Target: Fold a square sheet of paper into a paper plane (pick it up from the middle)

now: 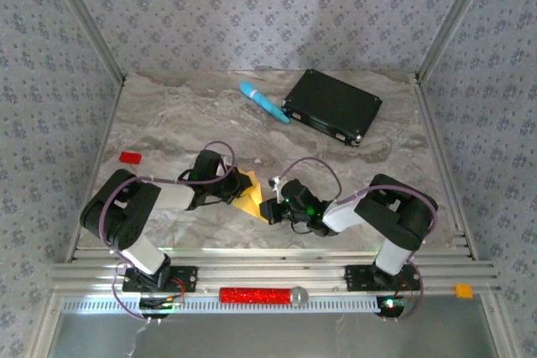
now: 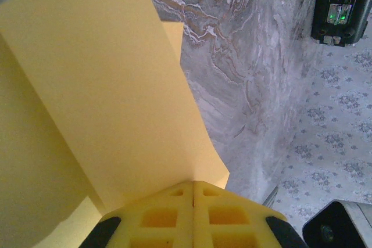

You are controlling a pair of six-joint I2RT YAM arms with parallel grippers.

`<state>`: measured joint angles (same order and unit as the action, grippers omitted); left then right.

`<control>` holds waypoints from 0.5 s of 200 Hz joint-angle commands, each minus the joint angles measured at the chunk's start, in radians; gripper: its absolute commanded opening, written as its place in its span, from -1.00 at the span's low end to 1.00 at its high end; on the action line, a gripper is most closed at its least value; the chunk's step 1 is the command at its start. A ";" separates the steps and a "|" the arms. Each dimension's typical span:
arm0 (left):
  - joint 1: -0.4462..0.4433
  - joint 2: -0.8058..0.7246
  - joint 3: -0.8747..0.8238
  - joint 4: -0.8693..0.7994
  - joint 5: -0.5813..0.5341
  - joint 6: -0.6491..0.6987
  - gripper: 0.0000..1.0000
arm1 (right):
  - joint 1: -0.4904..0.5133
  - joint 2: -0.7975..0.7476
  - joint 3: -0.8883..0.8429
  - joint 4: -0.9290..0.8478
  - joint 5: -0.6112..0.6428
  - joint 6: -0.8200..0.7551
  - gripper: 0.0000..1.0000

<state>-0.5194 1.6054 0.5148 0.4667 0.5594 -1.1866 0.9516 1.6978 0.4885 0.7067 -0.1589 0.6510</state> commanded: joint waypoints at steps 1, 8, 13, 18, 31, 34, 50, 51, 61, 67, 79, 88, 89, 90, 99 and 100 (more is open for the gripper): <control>-0.007 -0.021 0.008 -0.019 -0.013 0.022 -0.86 | 0.007 0.009 -0.011 0.031 -0.017 0.008 -0.86; -0.006 -0.022 0.007 -0.020 -0.013 0.021 -0.86 | 0.008 0.010 -0.011 0.034 -0.018 0.007 -0.89; -0.007 -0.025 0.007 -0.021 -0.014 0.021 -0.86 | 0.008 0.010 -0.011 0.036 -0.019 0.008 -0.92; -0.007 -0.026 0.007 -0.022 -0.015 0.021 -0.86 | 0.008 0.011 -0.011 0.035 -0.020 0.009 -0.94; -0.005 -0.034 0.005 -0.023 -0.017 0.022 -0.86 | 0.006 0.015 -0.009 0.028 -0.026 0.013 -0.98; -0.004 -0.037 0.006 -0.022 -0.017 0.022 -0.85 | 0.007 0.017 -0.009 0.026 -0.028 0.015 -0.99; 0.008 -0.059 0.005 -0.030 -0.013 0.020 -0.74 | 0.000 0.024 -0.007 0.012 -0.041 0.036 -1.00; 0.009 -0.061 0.005 -0.031 -0.012 0.020 -0.74 | -0.001 0.023 -0.007 0.011 -0.041 0.038 -1.00; 0.021 -0.085 0.000 -0.038 -0.012 0.021 -0.71 | -0.006 0.029 -0.007 0.008 -0.056 0.051 -1.00; 0.027 -0.101 -0.004 -0.045 -0.012 0.022 -0.68 | -0.012 0.034 -0.005 0.006 -0.073 0.066 -1.00; 0.038 -0.136 -0.010 -0.069 -0.013 0.032 -0.62 | -0.023 0.042 0.009 -0.012 -0.111 0.087 -1.00; 0.042 -0.163 -0.013 -0.092 -0.014 0.042 -0.61 | -0.029 0.052 0.022 -0.025 -0.138 0.098 -1.00; 0.042 -0.167 -0.013 -0.094 -0.014 0.043 -0.61 | -0.029 0.053 0.023 -0.028 -0.141 0.100 -1.00; 0.042 -0.169 -0.013 -0.098 -0.014 0.044 -0.61 | -0.029 0.054 0.024 -0.030 -0.144 0.101 -1.00; 0.044 -0.200 -0.020 -0.124 -0.021 0.051 -0.60 | -0.036 0.062 0.037 -0.052 -0.167 0.115 -1.00; 0.045 -0.203 -0.021 -0.127 -0.022 0.051 -0.60 | -0.037 0.062 0.037 -0.055 -0.169 0.115 -1.00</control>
<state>-0.4862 1.4822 0.5095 0.4084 0.5514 -1.1702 0.9279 1.7237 0.4961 0.7143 -0.2436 0.7105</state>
